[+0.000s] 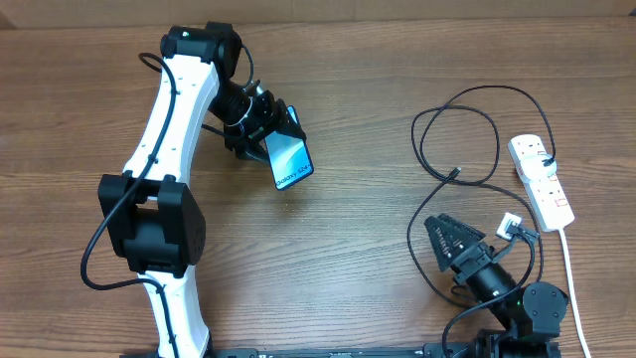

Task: Plug charger to phone and switch on socket
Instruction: 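Lift the phone with the left gripper and tilt it upright, then move the right gripper toward the phone held by the left gripper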

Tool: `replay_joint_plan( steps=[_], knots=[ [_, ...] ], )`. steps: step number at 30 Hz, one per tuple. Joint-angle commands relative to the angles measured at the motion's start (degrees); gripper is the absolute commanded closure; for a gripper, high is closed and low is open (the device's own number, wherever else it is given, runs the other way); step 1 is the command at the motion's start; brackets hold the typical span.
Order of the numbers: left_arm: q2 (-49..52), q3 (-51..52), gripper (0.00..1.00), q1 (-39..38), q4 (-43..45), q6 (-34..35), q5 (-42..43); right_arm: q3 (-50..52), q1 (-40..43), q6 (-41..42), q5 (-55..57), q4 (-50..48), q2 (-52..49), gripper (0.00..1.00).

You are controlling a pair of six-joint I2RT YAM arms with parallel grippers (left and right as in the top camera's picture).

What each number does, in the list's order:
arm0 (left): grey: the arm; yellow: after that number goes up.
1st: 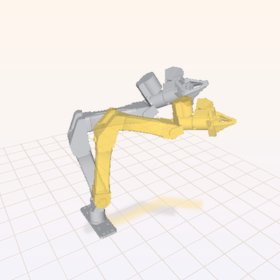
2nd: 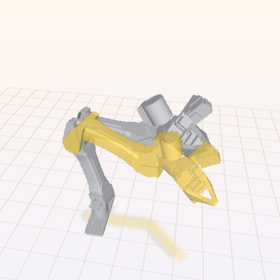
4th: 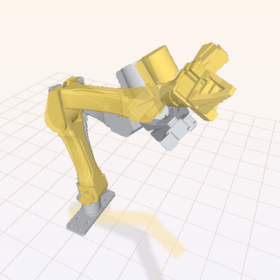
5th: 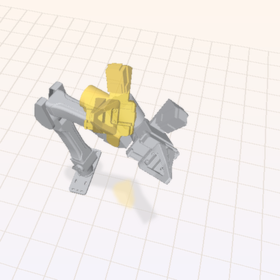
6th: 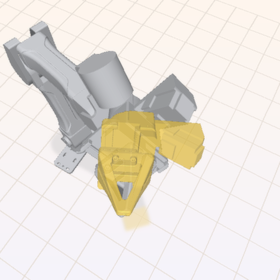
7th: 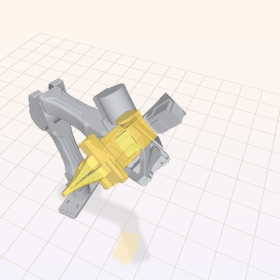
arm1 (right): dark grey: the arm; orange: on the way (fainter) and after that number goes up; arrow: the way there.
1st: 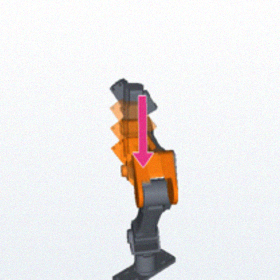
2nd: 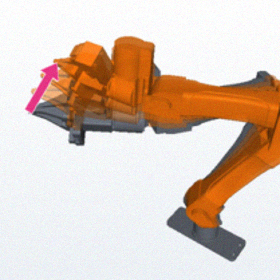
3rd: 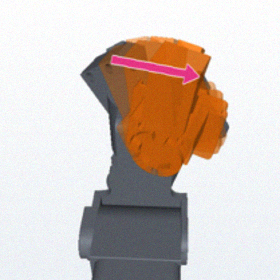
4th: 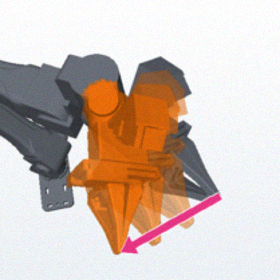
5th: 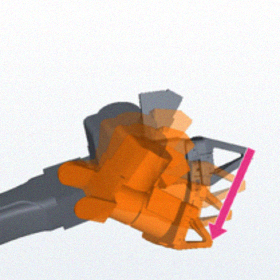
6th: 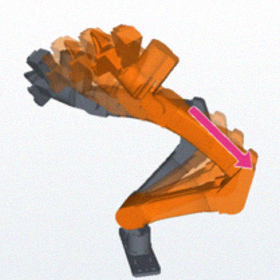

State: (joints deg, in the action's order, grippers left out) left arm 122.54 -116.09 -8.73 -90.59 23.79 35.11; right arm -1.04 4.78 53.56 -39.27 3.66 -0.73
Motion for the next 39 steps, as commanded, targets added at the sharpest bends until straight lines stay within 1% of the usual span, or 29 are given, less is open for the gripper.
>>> replay_joint_plan(
  steps=[1, 3, 7, 10, 12, 15, 17, 20, 24, 28, 31, 34, 39],
  knots=[
    [-0.1, -1.6, 0.46, 0.2, 0.1, -0.3, 0.3, 0.2, -0.3, -6.3, -1.8, 0.6, -0.1, 0.01],
    [-0.1, -1.6, 0.46, 0.2, 0.1, -0.2, 0.2, -1.3, -0.3, -8.2, -1.1, 3.3, -1.6, 0.01],
    [-0.1, -1.6, 0.46, 0.1, 0.7, 0.1, 0.3, -7.9, -0.3, -14.7, 4.5, 14.3, -6.8, 0.01],
    [-0.1, -1.6, 0.46, 0.0, 0.7, 0.7, 0.5, -16.4, -0.3, -15.9, 11.1, 25.7, -12.9, 0.01],
    [-0.1, -1.6, 0.46, 0.0, 0.7, 1.1, 1.3, -23.1, -0.3, -18.3, 12.0, 31.3, -17.9, 0.01],
    [-0.1, -1.6, 0.46, 0.0, 0.6, 1.0, 5.3, -33.0, -0.3, -21.1, 12.6, 39.5, -25.6, 0.01],
    [-0.1, -1.6, 0.46, 0.0, 0.2, 0.3, 8.6, -38.1, -0.3, -21.1, 13.4, 44.5, -29.7, 0.01],
    [-0.1, -1.6, 0.46, 0.0, -1.2, -0.8, 12.9, -42.9, -0.3, -21.0, 13.9, 50.1, -34.8, 0.01],
    [-0.1, -1.6, 0.46, 0.1, -3.1, -2.0, 14.6, -43.9, -0.3, -20.6, 11.9, 54.1, -39.3, 0.01],
    [-0.1, -1.6, 0.46, 0.1, -3.5, -2.0, 14.6, -43.9, -0.7, -20.6, 7.5, 55.1, -42.7, 0.0],
    [-0.1, -1.6, 0.46, 0.1, -1.7, -1.9, 14.4, -43.7, -2.1, -20.6, 5.2, 51.5, -44.9, 0.0],
    [-0.1, -1.6, 0.45, 0.1, 1.6, -0.5, 13.7, -42.3, -4.2, -20.4, 5.0, 44.1, -47.1, 0.0],
    [-0.1, -1.6, 0.44, 0.1, 9.5, 6.9, 12.5, -41.7, -8.7, -20.8, 5.1, 32.0, -53.9, 0.0]
  ],
)
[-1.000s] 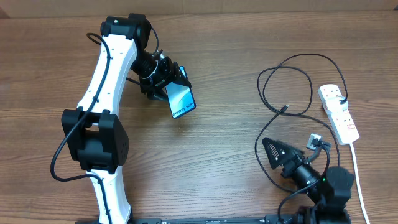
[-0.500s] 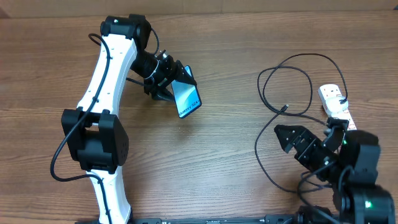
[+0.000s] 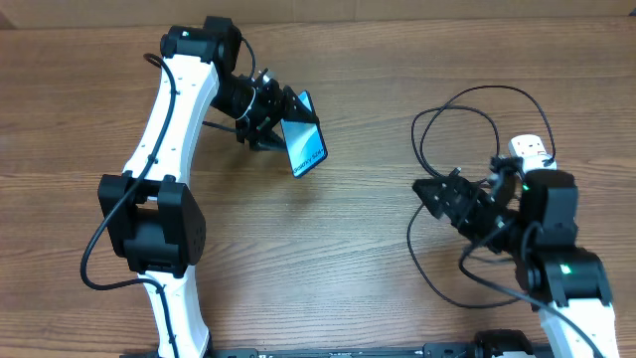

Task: Plug charger to phone and switch on socket
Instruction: 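Move the right gripper toward the phone held by the left gripper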

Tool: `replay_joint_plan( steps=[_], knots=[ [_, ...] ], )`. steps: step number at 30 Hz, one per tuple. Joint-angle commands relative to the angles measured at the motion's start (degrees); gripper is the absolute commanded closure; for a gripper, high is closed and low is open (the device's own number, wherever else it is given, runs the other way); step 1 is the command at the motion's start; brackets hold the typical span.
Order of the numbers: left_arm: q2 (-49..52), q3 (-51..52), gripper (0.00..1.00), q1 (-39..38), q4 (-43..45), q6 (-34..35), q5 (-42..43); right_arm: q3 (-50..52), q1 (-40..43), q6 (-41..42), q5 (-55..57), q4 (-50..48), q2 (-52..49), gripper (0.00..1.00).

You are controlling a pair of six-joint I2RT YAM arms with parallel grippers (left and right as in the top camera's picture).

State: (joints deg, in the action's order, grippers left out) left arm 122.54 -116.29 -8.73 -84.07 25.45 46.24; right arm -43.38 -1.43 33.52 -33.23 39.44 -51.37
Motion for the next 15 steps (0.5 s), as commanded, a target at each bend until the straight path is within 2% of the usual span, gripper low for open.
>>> replay_joint_plan(
  steps=[1, 6, 12, 15],
  knots=[
    [-0.1, -1.4, 0.45, 0.1, 4.2, 6.7, 1.4, 0.7, -3.7, -0.8, -1.0, -6.1, -4.6, 0.01],
    [-0.1, -1.4, 0.44, -0.2, 9.6, 13.3, 1.4, 0.7, -13.2, -0.8, 1.0, -20.1, -12.2, 0.0],
    [-0.1, -1.4, 0.44, -0.6, 13.2, 17.9, 1.3, 0.7, -24.3, -0.6, 13.3, -34.5, -19.2, 0.0],
    [-0.1, -1.4, 0.44, -0.7, 14.2, 19.4, 1.3, 0.7, -27.3, -0.6, 15.8, -42.1, -22.1, 0.0]
  ],
)
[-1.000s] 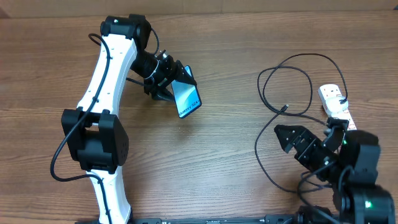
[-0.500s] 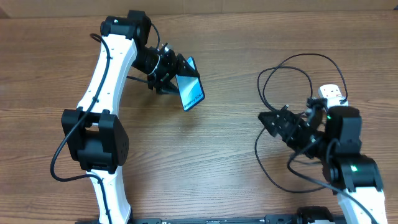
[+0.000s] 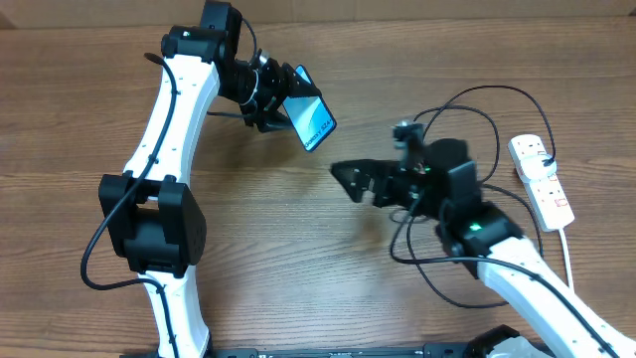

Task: Plug charger to phone and switch on socket
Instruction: 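Move the right gripper toward the phone held by the left gripper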

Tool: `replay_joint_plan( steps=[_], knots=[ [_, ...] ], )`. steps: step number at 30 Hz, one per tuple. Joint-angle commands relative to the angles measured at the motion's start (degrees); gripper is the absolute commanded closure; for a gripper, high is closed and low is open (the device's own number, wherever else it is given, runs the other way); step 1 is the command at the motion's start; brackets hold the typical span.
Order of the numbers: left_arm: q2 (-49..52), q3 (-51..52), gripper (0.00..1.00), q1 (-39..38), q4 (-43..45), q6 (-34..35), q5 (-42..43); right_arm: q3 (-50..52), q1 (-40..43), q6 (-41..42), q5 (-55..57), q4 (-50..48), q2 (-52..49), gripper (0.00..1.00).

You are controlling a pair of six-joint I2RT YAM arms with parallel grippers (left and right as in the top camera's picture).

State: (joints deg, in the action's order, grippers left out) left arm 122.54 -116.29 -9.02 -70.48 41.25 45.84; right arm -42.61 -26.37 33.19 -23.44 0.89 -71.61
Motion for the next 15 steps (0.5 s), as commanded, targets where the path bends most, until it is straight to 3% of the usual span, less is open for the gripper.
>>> replay_joint_plan(
  steps=[1, 10, 15],
  knots=[
    [-0.1, -1.4, 0.44, -0.4, 0.7, 3.8, 1.8, -0.1, -3.3, -0.2, 6.6, -6.1, -3.1, 0.0],
    [-0.1, -1.4, 0.44, -0.7, 0.3, 3.8, 2.2, -0.1, -5.1, 0.2, 11.9, -23.5, -12.4, 0.0],
    [-0.1, -1.4, 0.43, -1.5, 0.1, 3.8, 2.2, -0.1, -5.1, 4.5, 11.9, -29.2, -15.9, 0.0]
  ],
)
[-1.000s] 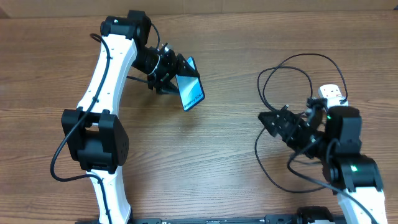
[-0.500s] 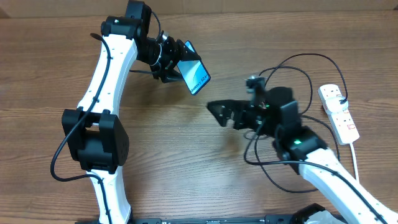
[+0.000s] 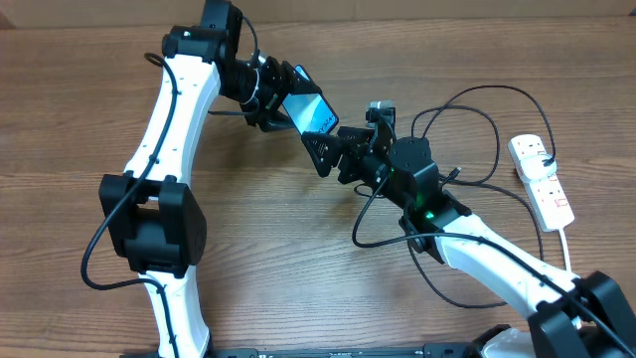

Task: Plug charger to phone and switch on socket
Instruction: 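Move the right gripper toward the phone held by the left gripper, then grasp the phone's edge with the right gripper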

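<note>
The phone (image 3: 310,109), its blue screen tilted up, hangs above the table with my left gripper (image 3: 285,96) shut on its upper end. My right gripper (image 3: 323,151) has its fingers spread just below the phone's lower end, nothing visible between them. Whether they touch the phone cannot be told. The black charger cable (image 3: 477,97) lies looped on the right of the table, its free plug end (image 3: 455,173) beside my right forearm. The cable runs to the white socket strip (image 3: 542,177) at the far right.
A thin black lead (image 3: 370,237) hangs in a loop from my right arm over the middle of the table. The left arm's white links (image 3: 169,119) stretch along the left side. The strip's white cord (image 3: 569,268) runs toward the front right.
My right gripper has moved from the table's middle up and left to just under the phone. The left gripper has kept the phone in about the same place.
At first my left gripper held the phone low at centre left, while the right gripper sat by the front right edge. The phone then stood higher and further right each time, and the right arm reached leftward. Now both meet at the phone. The cable has stayed put.
</note>
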Tool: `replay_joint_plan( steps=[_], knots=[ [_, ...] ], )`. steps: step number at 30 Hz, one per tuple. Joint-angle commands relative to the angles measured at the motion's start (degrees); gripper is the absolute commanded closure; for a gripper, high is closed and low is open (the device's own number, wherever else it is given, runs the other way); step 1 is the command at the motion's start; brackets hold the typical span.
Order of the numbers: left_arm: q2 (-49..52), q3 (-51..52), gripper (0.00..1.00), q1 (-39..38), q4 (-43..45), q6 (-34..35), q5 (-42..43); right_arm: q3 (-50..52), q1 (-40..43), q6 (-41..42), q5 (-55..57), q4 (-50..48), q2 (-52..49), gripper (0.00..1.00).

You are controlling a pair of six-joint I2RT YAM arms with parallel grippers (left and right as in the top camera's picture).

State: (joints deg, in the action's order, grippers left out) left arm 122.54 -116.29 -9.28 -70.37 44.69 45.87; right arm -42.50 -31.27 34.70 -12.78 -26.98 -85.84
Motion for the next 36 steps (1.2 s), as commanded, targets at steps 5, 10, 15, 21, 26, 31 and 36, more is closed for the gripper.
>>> replay_joint_plan(
  steps=[5, 10, 15, 21, 26, 31, 36],
  knots=[
    [-0.1, -1.4, 0.43, -2.8, -0.1, 0.3, 2.2, -0.2, -0.2, 3.5, 1.7, -2.8, -3.8, 0.07],
    [-0.1, -1.4, 0.43, -4.6, 0.0, 0.3, 1.2, -0.2, -0.2, 3.5, 2.9, -5.7, -3.9, 0.17],
    [-0.1, -1.4, 0.43, -5.8, 0.0, 0.4, 0.0, -0.3, -0.2, 4.7, 4.5, -7.5, -3.9, 0.29],
    [-0.1, -1.4, 0.43, -6.4, 0.2, 0.4, -0.2, -0.3, -0.2, 6.1, 5.0, -6.8, -3.9, 0.43],
    [-0.1, -1.4, 0.43, -6.5, 0.2, 0.4, -0.7, -0.3, -0.2, 6.1, 5.0, -6.6, -3.9, 0.56],
    [-0.1, -1.4, 0.43, -6.5, 0.2, 0.8, -1.6, -0.3, -0.2, 6.1, 5.0, -6.6, -3.9, 0.61],
    [-0.1, -1.4, 0.43, -6.6, 0.2, 0.9, -2.5, -0.3, -0.3, 8.9, 5.0, -5.9, -3.9, 0.68]
  ],
)
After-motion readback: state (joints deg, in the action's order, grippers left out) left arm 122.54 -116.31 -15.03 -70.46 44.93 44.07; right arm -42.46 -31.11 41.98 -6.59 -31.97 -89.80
